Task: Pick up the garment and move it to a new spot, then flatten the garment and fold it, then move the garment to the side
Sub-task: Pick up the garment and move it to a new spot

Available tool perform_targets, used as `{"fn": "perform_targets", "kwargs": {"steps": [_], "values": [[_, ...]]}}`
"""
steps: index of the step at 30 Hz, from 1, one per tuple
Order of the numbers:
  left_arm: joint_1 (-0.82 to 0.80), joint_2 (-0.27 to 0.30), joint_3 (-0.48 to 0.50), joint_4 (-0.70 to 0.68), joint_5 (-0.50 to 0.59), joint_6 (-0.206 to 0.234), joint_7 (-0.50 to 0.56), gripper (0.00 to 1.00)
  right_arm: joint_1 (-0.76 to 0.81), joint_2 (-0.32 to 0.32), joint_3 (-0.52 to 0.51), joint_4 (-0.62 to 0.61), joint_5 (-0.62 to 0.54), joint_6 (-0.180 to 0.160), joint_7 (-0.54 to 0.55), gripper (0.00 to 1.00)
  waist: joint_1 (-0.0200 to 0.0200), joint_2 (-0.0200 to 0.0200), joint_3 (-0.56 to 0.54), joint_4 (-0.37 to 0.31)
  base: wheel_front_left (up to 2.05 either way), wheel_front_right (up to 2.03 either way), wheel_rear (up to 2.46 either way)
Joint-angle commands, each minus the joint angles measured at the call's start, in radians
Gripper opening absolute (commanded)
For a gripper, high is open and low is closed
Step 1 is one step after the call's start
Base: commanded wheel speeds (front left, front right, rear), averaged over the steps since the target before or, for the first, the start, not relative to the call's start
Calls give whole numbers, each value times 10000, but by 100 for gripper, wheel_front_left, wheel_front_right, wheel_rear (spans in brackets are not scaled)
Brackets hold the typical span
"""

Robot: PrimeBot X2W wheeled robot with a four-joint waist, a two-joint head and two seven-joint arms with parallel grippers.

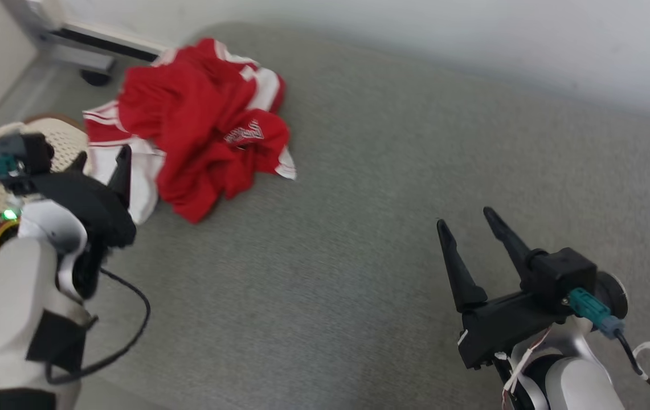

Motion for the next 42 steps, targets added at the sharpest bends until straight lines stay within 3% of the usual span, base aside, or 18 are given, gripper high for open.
{"fn": "perform_targets", "kwargs": {"steps": [1, 7, 16, 17, 18, 19, 26, 34, 42], "values": [[-328, 16, 2, 188, -27, -54, 99, 100, -137, -82, 10, -227, -21, 33, 44, 100, -1, -1, 1685, -1550, 0, 0, 0], [-1376, 173, 65, 1238, -235, 32, 554, 100, 234, -163, -38, -927, -25, 33, 239, 100, -1, -1, 2315, -2192, 0, 0, 0], [-1993, 529, 60, 2266, 113, 897, 464, 100, 445, -106, 23, -1091, 294, 33, 84, 100, -1, -1, 2435, -2578, 0, 0, 0], [-2028, 517, 37, 2314, 152, 935, 382, 87, 427, -103, 0, -1064, 292, 33, 64, 100, -1, -1, 2411, -2572, 0, 0, 0], [-2053, 532, 16, 2351, 200, 993, 305, 33, 409, -102, 12, -1027, 312, 33, 35, 100, -1, -1, 2374, -2560, 0, 0, 0], [-2065, 515, -5, 2408, 185, 987, 268, 0, 381, -94, 41, -987, 343, 33, 7, 100, -1, -1, 2319, -2538, 0, 0, 0], [-2266, 756, -65, 2402, 242, 807, -232, 0, 241, -45, 275, -503, 531, 33, -253, 100, -1, -1, 1717, -2389, 0, 0, 0], [-2699, 1423, -154, 1707, 95, 322, 233, 0, 95, 3, 191, 383, 1056, 33, -930, 100, -1, -1, 579, -2295, 0, 0, 0], [-3199, 1761, -393, 243, 144, 222, 971, 0, 240, 9, 146, 1483, 1983, 33, -1843, 100, -1, -1, -822, -2478, 0, 0, 0]]}}
